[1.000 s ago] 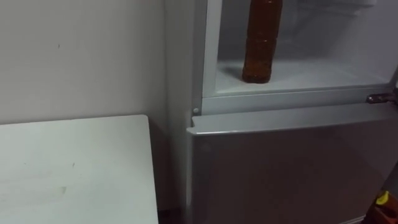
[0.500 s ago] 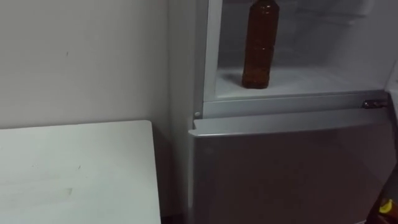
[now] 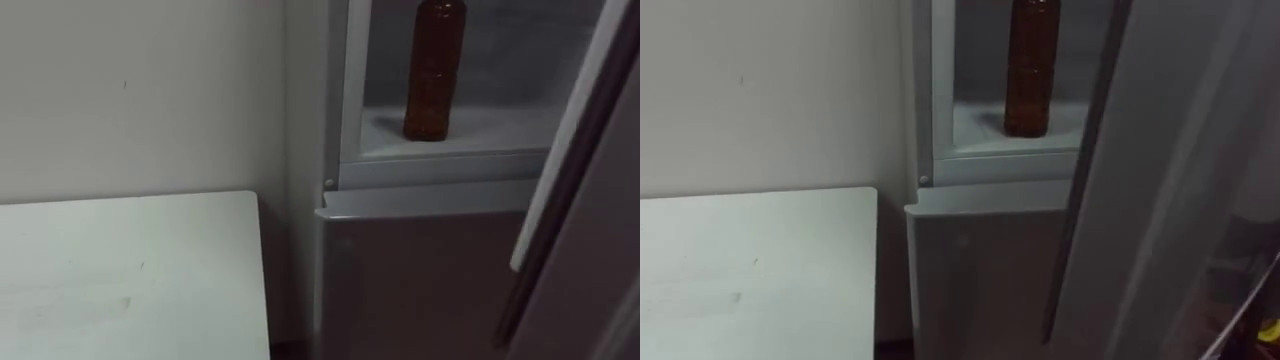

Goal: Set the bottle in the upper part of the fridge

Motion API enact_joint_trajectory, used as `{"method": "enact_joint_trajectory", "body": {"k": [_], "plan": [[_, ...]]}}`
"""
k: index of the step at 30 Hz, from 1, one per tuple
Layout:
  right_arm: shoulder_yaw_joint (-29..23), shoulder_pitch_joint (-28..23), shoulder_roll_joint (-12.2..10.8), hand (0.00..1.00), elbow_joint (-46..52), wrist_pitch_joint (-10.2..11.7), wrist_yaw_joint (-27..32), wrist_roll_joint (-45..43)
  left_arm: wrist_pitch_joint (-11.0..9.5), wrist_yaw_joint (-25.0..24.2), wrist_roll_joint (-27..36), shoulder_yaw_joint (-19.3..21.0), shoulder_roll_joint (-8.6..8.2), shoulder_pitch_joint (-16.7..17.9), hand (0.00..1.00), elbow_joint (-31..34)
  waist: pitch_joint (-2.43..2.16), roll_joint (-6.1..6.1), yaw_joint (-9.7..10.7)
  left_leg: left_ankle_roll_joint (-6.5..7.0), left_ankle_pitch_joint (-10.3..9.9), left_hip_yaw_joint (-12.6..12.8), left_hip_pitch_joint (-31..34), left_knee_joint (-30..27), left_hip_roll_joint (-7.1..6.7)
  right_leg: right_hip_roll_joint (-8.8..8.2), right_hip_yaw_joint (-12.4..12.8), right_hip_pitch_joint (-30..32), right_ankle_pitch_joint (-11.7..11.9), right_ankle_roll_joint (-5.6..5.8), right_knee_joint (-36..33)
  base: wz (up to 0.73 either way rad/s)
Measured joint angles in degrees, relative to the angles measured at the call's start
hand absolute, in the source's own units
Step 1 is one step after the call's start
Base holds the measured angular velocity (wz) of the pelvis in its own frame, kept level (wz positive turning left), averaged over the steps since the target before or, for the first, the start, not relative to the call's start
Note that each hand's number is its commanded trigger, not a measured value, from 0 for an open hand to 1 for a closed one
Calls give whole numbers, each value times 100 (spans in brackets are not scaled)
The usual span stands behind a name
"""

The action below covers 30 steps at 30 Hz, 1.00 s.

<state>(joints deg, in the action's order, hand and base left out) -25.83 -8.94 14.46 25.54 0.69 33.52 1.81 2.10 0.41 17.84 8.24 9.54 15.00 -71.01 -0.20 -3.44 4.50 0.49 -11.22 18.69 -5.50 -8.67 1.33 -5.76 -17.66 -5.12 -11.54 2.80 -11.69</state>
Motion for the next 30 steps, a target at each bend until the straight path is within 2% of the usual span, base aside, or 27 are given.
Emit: {"method": "enact_joint_trajectory", "body": {"k": [17, 30], "plan": [[286, 222, 0, 0, 273, 17, -248, -37, -18, -69, -1, -63, -11, -47, 0, 3, 4, 9, -2, -3, -2, -3, -7, 39, 4, 1, -33, -64, 3, 0, -8, 0], [900, 222, -1, 0, 443, 64, -588, -882, -119, -106, -6, -180, -11, -47, 0, -9, -8, 42, -50, -3, -2, -8, -22, 17, 6, 4, -35, -44, 14, -8, -9, 0]]}}
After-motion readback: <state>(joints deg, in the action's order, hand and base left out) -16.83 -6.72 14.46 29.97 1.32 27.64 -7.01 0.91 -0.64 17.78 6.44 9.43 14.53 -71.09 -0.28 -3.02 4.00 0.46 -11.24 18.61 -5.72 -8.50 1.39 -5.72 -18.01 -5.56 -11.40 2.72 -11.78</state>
